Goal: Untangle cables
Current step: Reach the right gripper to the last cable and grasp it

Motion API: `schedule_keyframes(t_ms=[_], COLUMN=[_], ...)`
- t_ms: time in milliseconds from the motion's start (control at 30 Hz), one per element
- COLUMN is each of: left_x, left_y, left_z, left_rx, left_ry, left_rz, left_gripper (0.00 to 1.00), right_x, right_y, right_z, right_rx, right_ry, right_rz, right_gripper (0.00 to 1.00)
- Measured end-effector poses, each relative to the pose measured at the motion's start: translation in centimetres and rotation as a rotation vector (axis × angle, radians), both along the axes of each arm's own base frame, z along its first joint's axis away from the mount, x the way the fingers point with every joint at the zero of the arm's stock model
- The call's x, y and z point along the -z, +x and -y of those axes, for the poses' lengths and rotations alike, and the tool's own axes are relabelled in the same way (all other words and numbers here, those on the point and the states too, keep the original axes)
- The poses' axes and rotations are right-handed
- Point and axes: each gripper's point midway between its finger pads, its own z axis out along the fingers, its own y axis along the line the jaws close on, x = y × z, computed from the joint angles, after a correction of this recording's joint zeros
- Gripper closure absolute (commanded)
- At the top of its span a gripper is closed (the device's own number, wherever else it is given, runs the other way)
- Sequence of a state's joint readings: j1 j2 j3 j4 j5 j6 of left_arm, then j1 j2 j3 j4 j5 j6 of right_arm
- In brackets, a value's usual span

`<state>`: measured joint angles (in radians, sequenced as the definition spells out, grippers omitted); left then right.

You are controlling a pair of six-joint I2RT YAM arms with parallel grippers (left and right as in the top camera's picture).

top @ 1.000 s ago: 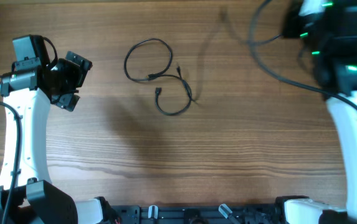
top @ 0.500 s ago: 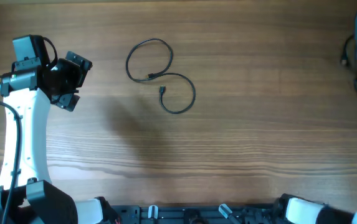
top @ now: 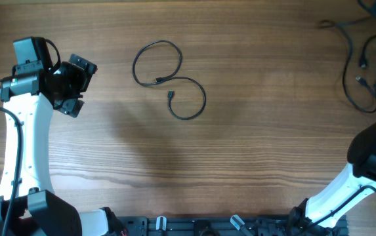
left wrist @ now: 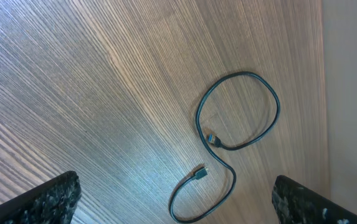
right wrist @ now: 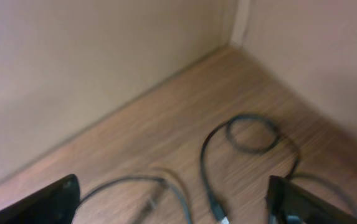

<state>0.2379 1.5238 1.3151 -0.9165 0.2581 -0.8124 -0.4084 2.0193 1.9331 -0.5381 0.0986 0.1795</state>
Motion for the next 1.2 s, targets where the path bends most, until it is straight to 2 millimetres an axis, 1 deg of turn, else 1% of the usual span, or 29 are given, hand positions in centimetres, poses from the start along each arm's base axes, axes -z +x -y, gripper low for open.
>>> schedule_keyframes(t_ms=[33, 67, 100, 233, 267, 300, 333, 367, 400, 433, 500, 533, 567, 600, 633, 700, 733, 767, 800, 867, 900, 933, 967, 1033, 1067, 1100, 1133, 1167, 1200], left_x=[0.0, 0.0, 0.0, 0.0, 0.0, 0.0, 0.0, 0.0, 0.0, 0.0, 0.0, 0.0, 0.0, 0.0, 0.0, 0.0, 0.0, 0.0, 0.0, 0.0, 0.0, 0.0, 0.0, 0.0, 0.0, 0.0, 0.0, 0.0, 0.0], left_y=[0.0, 0.0, 0.0, 0.0, 0.0, 0.0, 0.0, 0.0, 0.0, 0.0, 0.0, 0.0, 0.0, 0.0, 0.0, 0.0, 0.0, 0.0, 0.0, 0.0, 0.0, 0.0, 0.0, 0.0, 0.0, 0.0, 0.0, 0.0, 0.0], left_z=[0.0, 0.0, 0.0, 0.0, 0.0, 0.0, 0.0, 0.0, 0.0, 0.0, 0.0, 0.0, 0.0, 0.0, 0.0, 0.0, 0.0, 0.0, 0.0, 0.0, 0.0, 0.0, 0.0, 0.0, 0.0, 0.0, 0.0, 0.0, 0.0], left_rx=[0.000, 0.000, 0.000, 0.000, 0.000, 0.000, 0.000, 0.000, 0.000, 0.000, 0.000, 0.000, 0.000, 0.000, 0.000, 0.000, 0.000, 0.000, 0.000, 0.000, 0.000, 0.000, 0.000, 0.000, 0.000, 0.000, 0.000, 0.000, 0.000], left_ry=[0.000, 0.000, 0.000, 0.000, 0.000, 0.000, 0.000, 0.000, 0.000, 0.000, 0.000, 0.000, 0.000, 0.000, 0.000, 0.000, 0.001, 0.000, 0.000, 0.000, 0.000, 0.000, 0.000, 0.000, 0.000, 0.000, 0.000, 0.000, 0.000], left_rz=[0.001, 0.000, 0.001, 0.001, 0.001, 0.000, 0.000, 0.001, 0.001, 0.001, 0.000, 0.001, 0.001, 0.001, 0.000, 0.001, 0.001, 0.001, 0.001, 0.001, 0.000, 0.000, 0.001, 0.001, 0.001, 0.001, 0.001, 0.000, 0.001], left_gripper=[0.00, 0.00, 0.00, 0.00, 0.00, 0.00, 0.00, 0.00, 0.00, 0.00, 0.00, 0.00, 0.00, 0.00, 0.00, 0.00, 0.00, 0.00, 0.00, 0.00, 0.00, 0.00, 0.00, 0.00, 0.00, 0.00, 0.00, 0.00, 0.00], right_x=[0.3, 0.2, -0.2, -3.3, -4.5, -5.1, -5.1, -4.5, -4.1, -3.7, -3.2, -2.6, -1.6, -0.1, 2.1, 5.6, 6.9, 8.4, 10.5, 13.5, 16.3, 18.4, 19.9, 21.7, 22.1, 22.3, 22.5, 22.5, 22.4], right_y=[0.2, 0.4, 0.5, 0.9, 0.7, 0.5, 0.4, 0.1, 0.0, -0.1, -0.8, -1.3, -1.9, -2.7, -3.7, -4.4, -4.4, -4.4, -4.6, -5.1, -5.5, -6.0, -6.3, -6.7, -6.8, -6.8, -6.7, -6.4, -6.2], right_z=[-0.7, -1.4, -2.6, -7.8, -10.3, -12.5, -14.5, -17.9, -20.5, -24.2, -30.4, -33.5, -37.0, -40.4, -43.7, -47.8, -49.0, -50.2, -51.5, -52.7, -53.2, -53.7, -54.1, -54.8, -54.9, -55.1, -55.0, -55.1, -55.1], right_rx=[-0.029, -0.052, -0.076, -0.151, -0.195, -0.242, -0.291, -0.387, -0.466, -0.580, -0.769, -0.853, -0.940, -1.011, -1.073, -1.138, -1.156, -1.192, -1.257, -1.396, -1.496, -1.570, -1.630, -1.712, -1.733, -1.749, -1.750, -1.743, -1.727], right_ry=[0.022, 0.034, 0.050, 0.080, 0.090, 0.101, 0.114, 0.139, 0.159, 0.184, 0.214, 0.226, 0.236, 0.255, 0.280, 0.303, 0.303, 0.284, 0.236, 0.115, 0.032, -0.023, -0.070, -0.147, -0.168, -0.183, -0.190, -0.189, -0.180], right_rz=[-0.005, 0.000, 0.005, 0.058, 0.069, 0.064, 0.047, 0.010, -0.011, -0.028, -0.046, -0.064, -0.090, -0.128, -0.180, -0.247, -0.264, -0.279, -0.302, -0.337, -0.371, -0.398, -0.410, -0.413, -0.415, -0.412, -0.409, -0.401, -0.397], right_gripper=[0.00, 0.00, 0.00, 0.00, 0.00, 0.00, 0.00, 0.00, 0.00, 0.00, 0.00, 0.00, 0.00, 0.00, 0.00, 0.01, 0.03, 0.07, 0.11, 0.15, 0.16, 0.16, 0.16, 0.22, 0.30, 0.40, 0.57, 0.66, 0.72])
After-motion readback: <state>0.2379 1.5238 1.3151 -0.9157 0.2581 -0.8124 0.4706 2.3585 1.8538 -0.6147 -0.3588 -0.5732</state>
